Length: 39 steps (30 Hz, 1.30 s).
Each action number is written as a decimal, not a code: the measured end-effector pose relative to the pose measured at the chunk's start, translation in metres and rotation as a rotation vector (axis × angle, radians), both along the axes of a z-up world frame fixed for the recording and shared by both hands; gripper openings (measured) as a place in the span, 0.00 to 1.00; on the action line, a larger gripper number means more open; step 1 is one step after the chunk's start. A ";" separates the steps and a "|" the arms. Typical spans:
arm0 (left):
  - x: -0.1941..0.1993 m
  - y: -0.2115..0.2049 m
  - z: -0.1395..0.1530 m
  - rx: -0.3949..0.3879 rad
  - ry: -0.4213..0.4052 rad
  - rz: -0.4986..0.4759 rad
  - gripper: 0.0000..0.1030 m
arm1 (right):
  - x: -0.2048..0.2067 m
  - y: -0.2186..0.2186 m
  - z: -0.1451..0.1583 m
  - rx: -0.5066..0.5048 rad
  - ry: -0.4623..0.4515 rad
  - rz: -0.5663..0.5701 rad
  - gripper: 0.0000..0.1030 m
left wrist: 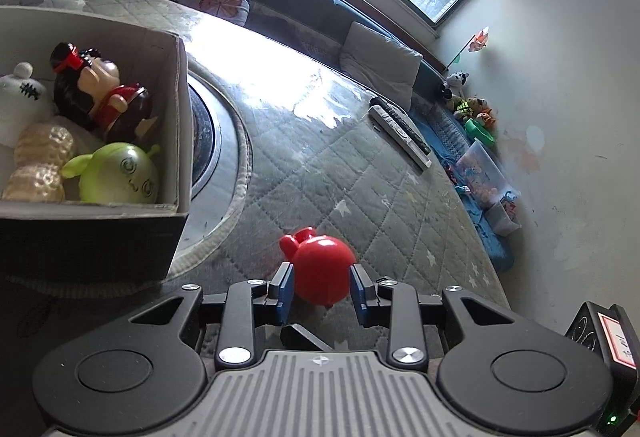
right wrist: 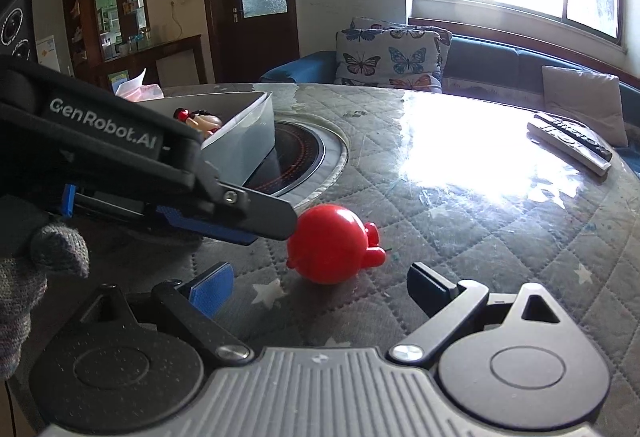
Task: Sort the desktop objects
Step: 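Move the left gripper to the red ball toy and close on it, then lift the red ball toy with the left gripper toward the grey box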
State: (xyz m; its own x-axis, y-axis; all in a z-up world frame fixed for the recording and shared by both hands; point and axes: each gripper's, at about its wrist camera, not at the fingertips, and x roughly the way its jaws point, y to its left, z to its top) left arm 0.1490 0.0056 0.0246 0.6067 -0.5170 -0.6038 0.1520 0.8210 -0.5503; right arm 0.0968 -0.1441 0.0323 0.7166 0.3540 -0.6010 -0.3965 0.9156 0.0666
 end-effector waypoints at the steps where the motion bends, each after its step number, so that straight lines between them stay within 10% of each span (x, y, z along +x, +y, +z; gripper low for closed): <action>1: 0.003 -0.001 0.000 0.003 0.000 0.004 0.32 | 0.003 0.000 -0.001 0.002 0.003 -0.002 0.91; 17: 0.028 -0.016 -0.010 0.003 0.018 0.042 0.36 | 0.030 -0.009 -0.013 0.059 0.054 -0.002 0.61; 39: -0.063 0.028 -0.014 -0.070 0.078 -0.063 0.37 | -0.065 0.016 -0.009 0.024 0.054 0.153 0.61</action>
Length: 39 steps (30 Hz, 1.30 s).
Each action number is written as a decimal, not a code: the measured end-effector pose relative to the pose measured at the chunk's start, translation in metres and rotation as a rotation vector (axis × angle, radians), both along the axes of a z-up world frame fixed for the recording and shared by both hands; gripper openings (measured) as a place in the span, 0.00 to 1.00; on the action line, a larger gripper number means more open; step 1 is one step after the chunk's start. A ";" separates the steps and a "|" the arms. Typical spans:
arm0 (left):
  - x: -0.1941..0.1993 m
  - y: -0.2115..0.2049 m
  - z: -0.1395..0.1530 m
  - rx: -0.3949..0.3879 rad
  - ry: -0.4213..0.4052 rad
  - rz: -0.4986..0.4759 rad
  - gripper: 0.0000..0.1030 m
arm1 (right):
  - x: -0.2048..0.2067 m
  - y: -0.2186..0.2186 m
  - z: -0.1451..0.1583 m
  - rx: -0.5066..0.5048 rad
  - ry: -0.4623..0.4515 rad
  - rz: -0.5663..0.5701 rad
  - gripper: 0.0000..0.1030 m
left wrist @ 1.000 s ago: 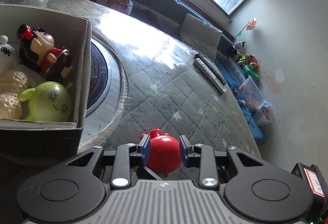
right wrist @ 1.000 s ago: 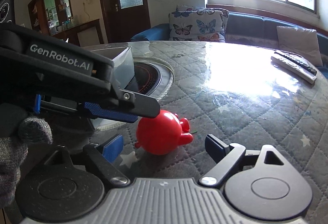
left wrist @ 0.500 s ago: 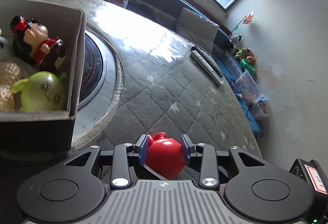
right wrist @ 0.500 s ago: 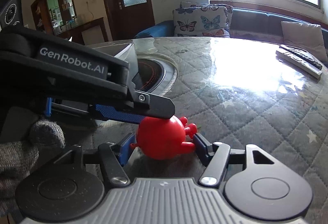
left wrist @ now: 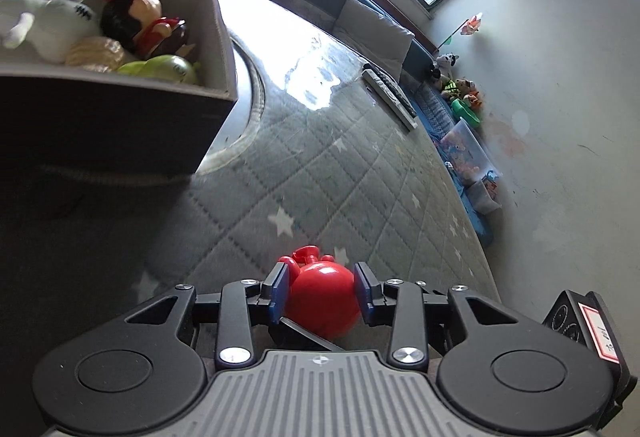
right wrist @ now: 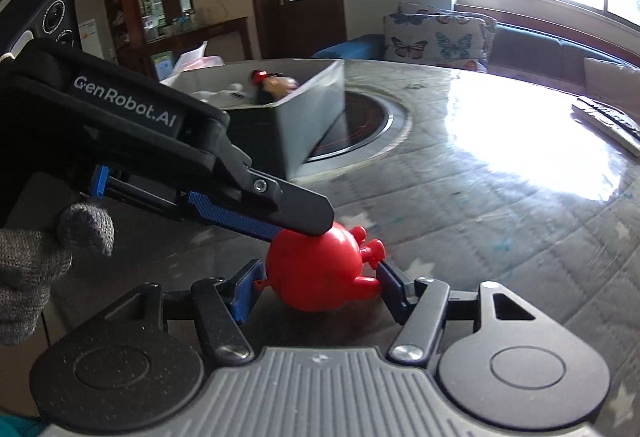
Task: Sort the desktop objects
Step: 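Lift the red ball toy with the left gripper toward the grey box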
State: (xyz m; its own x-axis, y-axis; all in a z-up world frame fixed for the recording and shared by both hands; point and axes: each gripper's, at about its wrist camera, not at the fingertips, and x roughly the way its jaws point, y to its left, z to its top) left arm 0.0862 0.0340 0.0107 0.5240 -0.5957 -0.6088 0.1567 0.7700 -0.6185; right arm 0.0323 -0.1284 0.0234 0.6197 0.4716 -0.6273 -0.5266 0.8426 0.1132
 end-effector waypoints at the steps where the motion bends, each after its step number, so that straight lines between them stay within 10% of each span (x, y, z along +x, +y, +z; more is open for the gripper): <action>1: -0.005 0.003 -0.001 -0.008 0.000 -0.001 0.37 | -0.004 0.001 0.000 0.000 -0.002 0.006 0.61; 39: -0.017 0.023 -0.016 -0.122 0.065 0.032 0.43 | -0.031 0.014 0.004 -0.009 -0.047 0.034 0.68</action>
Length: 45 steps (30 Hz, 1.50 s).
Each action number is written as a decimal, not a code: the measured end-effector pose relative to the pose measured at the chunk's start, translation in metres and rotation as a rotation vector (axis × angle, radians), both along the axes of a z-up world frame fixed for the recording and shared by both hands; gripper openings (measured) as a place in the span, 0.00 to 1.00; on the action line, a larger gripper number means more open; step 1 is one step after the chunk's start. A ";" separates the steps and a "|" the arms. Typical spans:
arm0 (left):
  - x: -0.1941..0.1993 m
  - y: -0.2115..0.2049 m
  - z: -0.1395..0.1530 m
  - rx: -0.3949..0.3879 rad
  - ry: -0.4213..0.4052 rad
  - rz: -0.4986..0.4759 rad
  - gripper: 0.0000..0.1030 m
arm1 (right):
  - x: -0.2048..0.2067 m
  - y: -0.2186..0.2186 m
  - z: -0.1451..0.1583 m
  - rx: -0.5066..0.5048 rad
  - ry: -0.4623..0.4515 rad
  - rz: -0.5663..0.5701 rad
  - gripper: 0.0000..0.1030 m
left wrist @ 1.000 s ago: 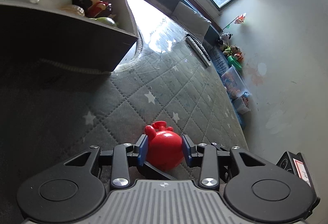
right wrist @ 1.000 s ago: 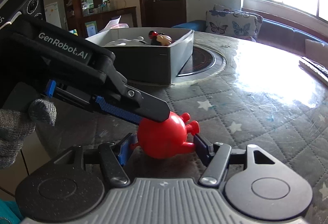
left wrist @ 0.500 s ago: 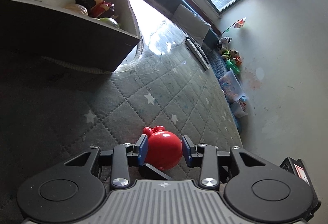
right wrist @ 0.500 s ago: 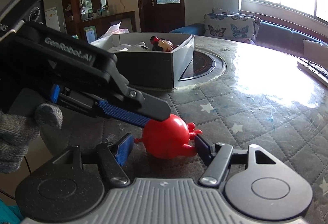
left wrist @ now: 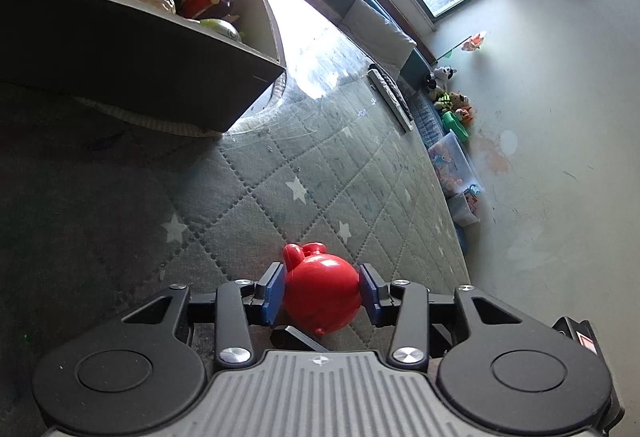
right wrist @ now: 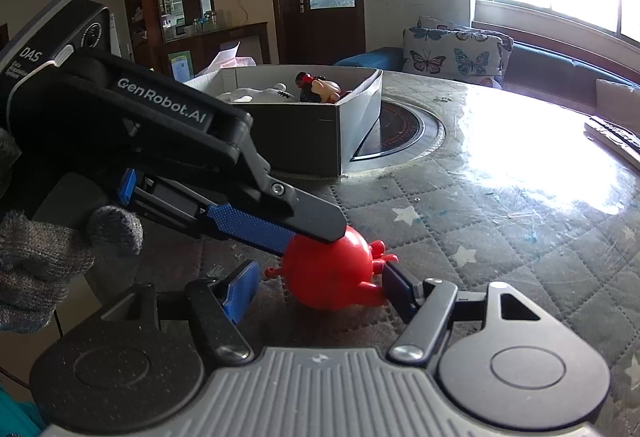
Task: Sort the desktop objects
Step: 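Lift the red ball toy with the left gripper toward the grey box, then lower the red ball into the box and open the left gripper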
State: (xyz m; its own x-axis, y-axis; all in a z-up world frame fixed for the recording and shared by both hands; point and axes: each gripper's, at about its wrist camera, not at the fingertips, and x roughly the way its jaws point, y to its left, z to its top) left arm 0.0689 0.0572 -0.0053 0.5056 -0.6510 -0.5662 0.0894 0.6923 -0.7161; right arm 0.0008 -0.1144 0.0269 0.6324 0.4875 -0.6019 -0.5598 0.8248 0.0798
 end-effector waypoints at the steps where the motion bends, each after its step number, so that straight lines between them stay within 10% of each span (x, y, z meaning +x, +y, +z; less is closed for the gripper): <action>1: 0.000 0.000 0.000 0.000 0.000 -0.002 0.43 | 0.001 -0.001 0.000 0.006 0.004 -0.001 0.68; 32: 0.008 0.009 -0.002 -0.017 -0.013 0.000 0.42 | 0.024 0.005 0.003 0.017 0.049 0.000 0.62; 45: -0.002 0.051 0.043 -0.041 -0.143 0.093 0.42 | 0.038 0.045 0.048 -0.014 -0.070 0.101 0.62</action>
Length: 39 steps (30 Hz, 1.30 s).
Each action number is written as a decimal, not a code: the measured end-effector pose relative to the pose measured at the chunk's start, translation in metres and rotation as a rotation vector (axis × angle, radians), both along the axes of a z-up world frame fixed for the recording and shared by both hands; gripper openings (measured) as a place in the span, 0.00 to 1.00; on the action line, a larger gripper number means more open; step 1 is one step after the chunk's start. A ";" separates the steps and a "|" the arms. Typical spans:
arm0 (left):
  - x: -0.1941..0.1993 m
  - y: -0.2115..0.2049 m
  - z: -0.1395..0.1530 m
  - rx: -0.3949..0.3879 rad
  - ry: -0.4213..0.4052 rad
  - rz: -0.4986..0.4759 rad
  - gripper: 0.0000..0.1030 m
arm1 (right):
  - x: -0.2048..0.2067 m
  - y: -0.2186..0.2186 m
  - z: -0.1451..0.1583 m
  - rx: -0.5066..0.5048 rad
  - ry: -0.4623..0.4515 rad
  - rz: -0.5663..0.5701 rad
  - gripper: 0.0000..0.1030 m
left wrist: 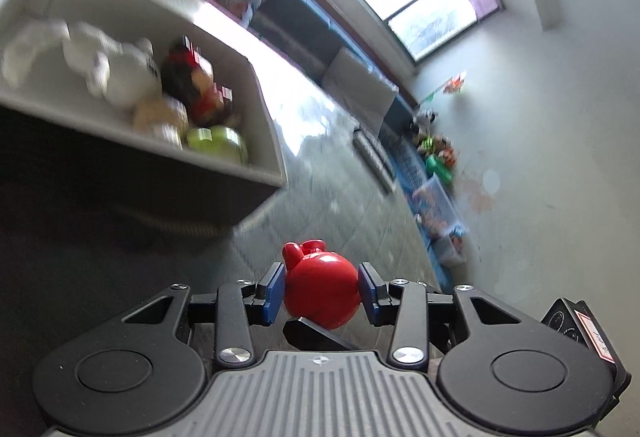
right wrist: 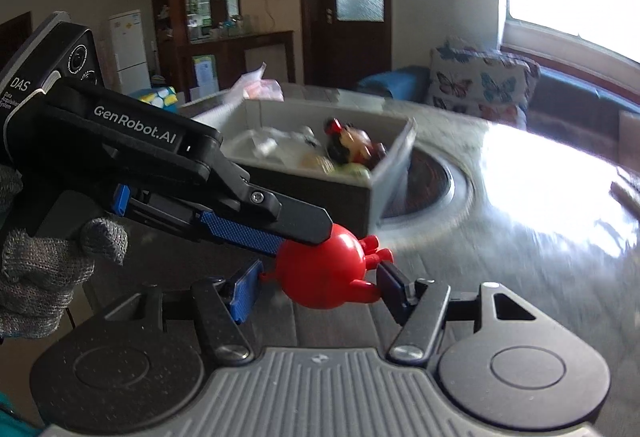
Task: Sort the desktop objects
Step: 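Lower the red ball into the box and open the left gripper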
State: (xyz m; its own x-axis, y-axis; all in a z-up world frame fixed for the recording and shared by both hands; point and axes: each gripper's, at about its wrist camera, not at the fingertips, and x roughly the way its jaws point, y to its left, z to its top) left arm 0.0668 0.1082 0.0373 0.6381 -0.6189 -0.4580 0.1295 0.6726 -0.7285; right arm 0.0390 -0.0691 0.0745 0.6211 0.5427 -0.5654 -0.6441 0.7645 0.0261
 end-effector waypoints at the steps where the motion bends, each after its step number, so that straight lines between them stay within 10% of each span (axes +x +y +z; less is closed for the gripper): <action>1: 0.001 0.005 0.004 0.000 -0.012 0.013 0.42 | 0.004 0.006 0.004 -0.001 -0.011 0.011 0.62; 22: 0.084 0.116 0.006 0.002 0.010 0.216 0.41 | 0.124 0.119 0.006 -0.008 0.070 0.147 0.62; 39: 0.094 0.123 -0.021 0.122 0.076 0.226 0.38 | 0.135 0.147 -0.020 -0.090 0.131 0.180 0.59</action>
